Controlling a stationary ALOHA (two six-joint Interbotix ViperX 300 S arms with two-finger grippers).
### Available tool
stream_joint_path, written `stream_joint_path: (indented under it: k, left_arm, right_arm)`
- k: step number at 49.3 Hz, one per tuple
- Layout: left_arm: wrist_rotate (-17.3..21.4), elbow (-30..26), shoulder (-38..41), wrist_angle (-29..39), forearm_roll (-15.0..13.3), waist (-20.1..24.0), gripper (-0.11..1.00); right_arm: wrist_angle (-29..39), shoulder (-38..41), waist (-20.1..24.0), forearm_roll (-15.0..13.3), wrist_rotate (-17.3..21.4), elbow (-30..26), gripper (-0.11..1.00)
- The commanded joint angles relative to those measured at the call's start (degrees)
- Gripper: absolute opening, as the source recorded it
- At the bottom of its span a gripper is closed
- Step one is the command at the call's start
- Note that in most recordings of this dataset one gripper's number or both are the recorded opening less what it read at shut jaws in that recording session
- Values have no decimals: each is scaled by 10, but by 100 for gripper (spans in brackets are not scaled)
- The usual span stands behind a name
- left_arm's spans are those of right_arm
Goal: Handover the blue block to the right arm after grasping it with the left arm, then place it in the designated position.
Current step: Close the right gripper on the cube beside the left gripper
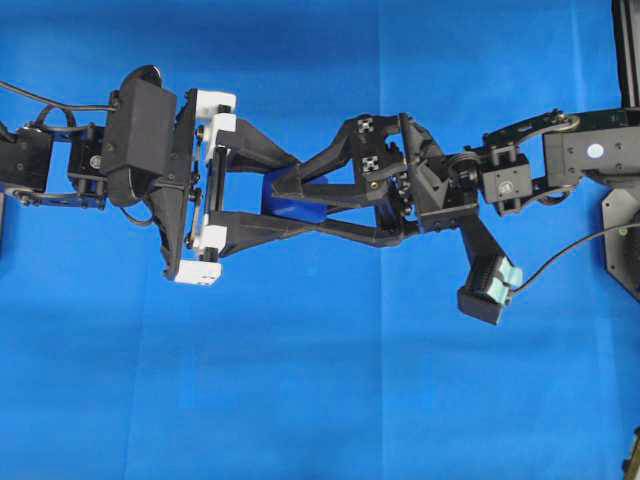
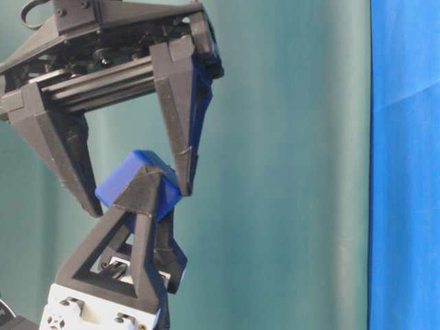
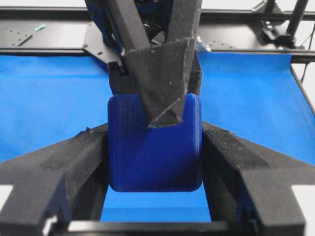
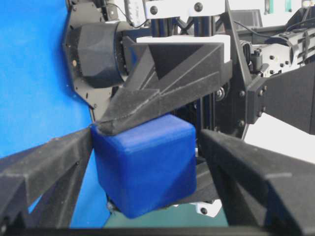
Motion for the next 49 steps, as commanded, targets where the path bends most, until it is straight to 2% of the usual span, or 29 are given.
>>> stream_joint_path:
  k: [1,13,17,20,25,26,49]
  left_arm:
    - [-1,-6,-11,-4,0,1,46]
    - [-1,-6,-11,-4,0,1,46]
    - [0,-6,-11,-3,0,1,46]
    - [0,-7,-11,-4,0,1,46]
    - [1,-7,-11,-3,0,-2,46]
    - [1,-6,-11,-3,0,-4,46]
    - [5,-7,-11,-2,0,-4,46]
  right_arm:
    - [-4,-5,0,2,1,-18,95]
    - [-3,-5,2,1,0,-20,94]
    - [12,-6,2,2,3,-21,91]
    - [26,-5,2,2,5,-22,80]
    - [42,-7,2,2,5,-23,54]
    - [44,-7,2,2,6,-23,52]
    - [47,-8,2,2,6,-24,52]
